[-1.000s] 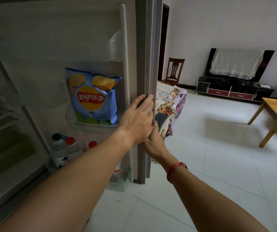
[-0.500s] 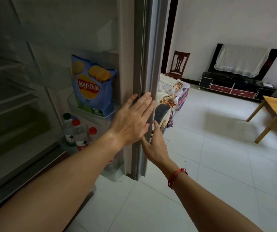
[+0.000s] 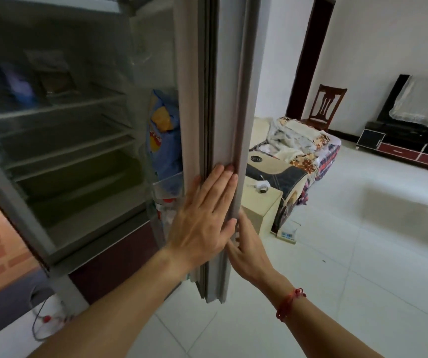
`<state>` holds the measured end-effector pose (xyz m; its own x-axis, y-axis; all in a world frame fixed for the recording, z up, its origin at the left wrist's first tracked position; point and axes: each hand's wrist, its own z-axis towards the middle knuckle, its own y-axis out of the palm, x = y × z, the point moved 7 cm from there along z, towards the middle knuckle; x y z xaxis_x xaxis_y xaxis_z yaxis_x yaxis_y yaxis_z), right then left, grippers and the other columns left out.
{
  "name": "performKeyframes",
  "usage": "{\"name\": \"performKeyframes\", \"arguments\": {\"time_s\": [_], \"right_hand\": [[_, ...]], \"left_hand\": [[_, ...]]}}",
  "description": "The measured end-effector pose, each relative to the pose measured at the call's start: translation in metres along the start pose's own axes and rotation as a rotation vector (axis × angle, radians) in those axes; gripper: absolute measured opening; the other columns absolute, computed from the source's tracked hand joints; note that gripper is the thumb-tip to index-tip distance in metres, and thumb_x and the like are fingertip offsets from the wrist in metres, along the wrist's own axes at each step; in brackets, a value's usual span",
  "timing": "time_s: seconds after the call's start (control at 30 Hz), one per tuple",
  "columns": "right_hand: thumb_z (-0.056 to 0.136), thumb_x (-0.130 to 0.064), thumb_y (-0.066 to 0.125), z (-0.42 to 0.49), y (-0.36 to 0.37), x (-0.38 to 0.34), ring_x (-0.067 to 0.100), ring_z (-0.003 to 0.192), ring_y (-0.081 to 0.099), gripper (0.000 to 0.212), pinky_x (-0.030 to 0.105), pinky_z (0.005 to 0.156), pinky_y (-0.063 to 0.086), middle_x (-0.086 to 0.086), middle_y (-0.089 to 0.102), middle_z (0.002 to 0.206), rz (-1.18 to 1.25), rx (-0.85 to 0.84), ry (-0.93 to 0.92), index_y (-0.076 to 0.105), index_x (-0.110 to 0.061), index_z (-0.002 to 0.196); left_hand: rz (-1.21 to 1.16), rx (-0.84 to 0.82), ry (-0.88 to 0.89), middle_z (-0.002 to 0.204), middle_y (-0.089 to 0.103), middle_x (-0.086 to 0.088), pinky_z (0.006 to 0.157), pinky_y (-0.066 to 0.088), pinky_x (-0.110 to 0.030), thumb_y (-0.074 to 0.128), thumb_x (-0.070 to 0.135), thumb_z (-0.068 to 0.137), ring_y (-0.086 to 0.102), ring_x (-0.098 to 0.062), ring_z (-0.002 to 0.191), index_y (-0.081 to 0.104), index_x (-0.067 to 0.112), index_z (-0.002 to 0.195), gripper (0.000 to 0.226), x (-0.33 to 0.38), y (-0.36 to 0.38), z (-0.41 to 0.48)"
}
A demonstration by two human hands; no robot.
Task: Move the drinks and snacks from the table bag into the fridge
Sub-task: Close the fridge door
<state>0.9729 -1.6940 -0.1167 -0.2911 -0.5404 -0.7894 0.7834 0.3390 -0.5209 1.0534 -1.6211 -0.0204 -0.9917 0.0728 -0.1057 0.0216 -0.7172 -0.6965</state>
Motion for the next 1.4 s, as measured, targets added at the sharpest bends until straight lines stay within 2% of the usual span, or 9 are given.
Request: {"name": "performKeyframes", "arguments": {"time_s": [0.33,0.53,0.63,0.73,0.83,0.97,1.1,1.3,1.4], "right_hand": [[0.098,-0.050,0.058,0.011,0.100,-0.071,0.007,0.153,0.018,0.096,0.045,0.120,0.035,-0.012,0.001,0.169,0.026,-0.196,-0.224,-0.014,-0.035,0.159],[0.084,-0.080,0.042,0.012,0.155,-0.103,0.009,0.153,0.002,0.105,0.039,0.124,0.025,-0.014,-0.024,0.165,-0.136,-0.353,-0.278,-0.038,-0.047,0.144],[0.086,-0.076,0.041,0.019,0.178,-0.120,0.018,0.154,0.005,0.102,0.042,0.124,0.024,-0.011,-0.031,0.163,-0.222,-0.390,-0.331,-0.046,-0.052,0.134],[0.080,-0.086,0.026,0.031,0.200,-0.139,0.023,0.155,0.003,0.097,0.046,0.124,0.023,-0.006,-0.031,0.163,-0.252,-0.388,-0.393,-0.048,-0.052,0.132],[0.080,-0.089,0.011,0.044,0.220,-0.150,0.025,0.156,0.001,0.089,0.047,0.124,0.021,0.002,-0.029,0.165,-0.283,-0.379,-0.446,-0.046,-0.050,0.136],[0.092,-0.076,0.021,0.075,0.240,-0.159,0.029,0.156,-0.001,0.086,0.049,0.125,0.017,0.007,-0.031,0.164,-0.347,-0.343,-0.511,-0.038,-0.044,0.145],[0.100,-0.061,0.034,0.104,0.251,-0.168,0.033,0.155,0.007,0.083,0.046,0.126,0.010,0.015,-0.028,0.163,-0.454,-0.307,-0.586,-0.027,-0.041,0.152],[0.099,-0.056,0.042,0.128,0.279,-0.182,0.036,0.155,-0.007,0.085,0.045,0.122,0.004,0.022,-0.022,0.164,-0.504,-0.290,-0.649,-0.020,-0.039,0.156],[0.100,-0.053,0.045,0.136,0.298,-0.189,0.033,0.154,-0.019,0.088,0.045,0.123,-0.001,0.019,-0.032,0.161,-0.511,-0.314,-0.625,-0.023,-0.039,0.154]], "left_hand": [[-0.151,0.012,-0.305,0.164,0.004,-0.003,0.114,0.035,-0.049,0.050,0.039,0.096,0.007,-0.018,0.152,0.007,0.012,0.155,0.077,-0.071,-0.049,-0.086],[-0.245,0.078,-0.538,0.165,-0.008,0.009,0.114,0.011,-0.010,0.059,0.035,0.095,0.000,-0.007,0.150,0.000,0.018,0.157,0.088,-0.115,-0.073,-0.125],[-0.280,0.108,-0.651,0.164,-0.007,0.014,0.115,0.017,-0.019,0.061,0.032,0.095,0.001,-0.003,0.150,-0.006,0.028,0.156,0.091,-0.138,-0.078,-0.143],[-0.324,0.144,-0.765,0.164,-0.003,0.017,0.112,0.025,-0.022,0.056,0.031,0.097,0.009,-0.004,0.149,-0.008,0.036,0.155,0.087,-0.165,-0.084,-0.154],[-0.304,0.165,-0.838,0.163,-0.004,0.018,0.106,0.020,-0.004,0.053,0.027,0.099,0.004,0.013,0.143,-0.010,0.038,0.154,0.084,-0.191,-0.091,-0.163],[-0.197,0.185,-0.851,0.162,0.004,-0.003,0.080,0.016,0.016,0.057,0.007,0.097,0.008,0.039,0.120,0.006,0.011,0.156,0.078,-0.219,-0.101,-0.167],[-0.131,0.240,-0.871,0.151,0.017,0.005,0.085,0.016,0.014,0.062,0.002,0.093,0.012,0.042,0.112,0.013,0.007,0.155,0.080,-0.248,-0.105,-0.178],[-0.143,0.308,-0.934,0.156,0.036,-0.004,0.106,0.045,-0.033,0.060,0.006,0.095,0.044,-0.015,0.136,0.003,0.029,0.157,0.088,-0.301,-0.099,-0.194],[-0.114,0.336,-0.976,0.136,0.052,0.004,0.091,0.050,-0.015,0.059,0.005,0.095,0.060,-0.002,0.107,0.005,0.029,0.157,0.086,-0.327,-0.097,-0.198]]}}
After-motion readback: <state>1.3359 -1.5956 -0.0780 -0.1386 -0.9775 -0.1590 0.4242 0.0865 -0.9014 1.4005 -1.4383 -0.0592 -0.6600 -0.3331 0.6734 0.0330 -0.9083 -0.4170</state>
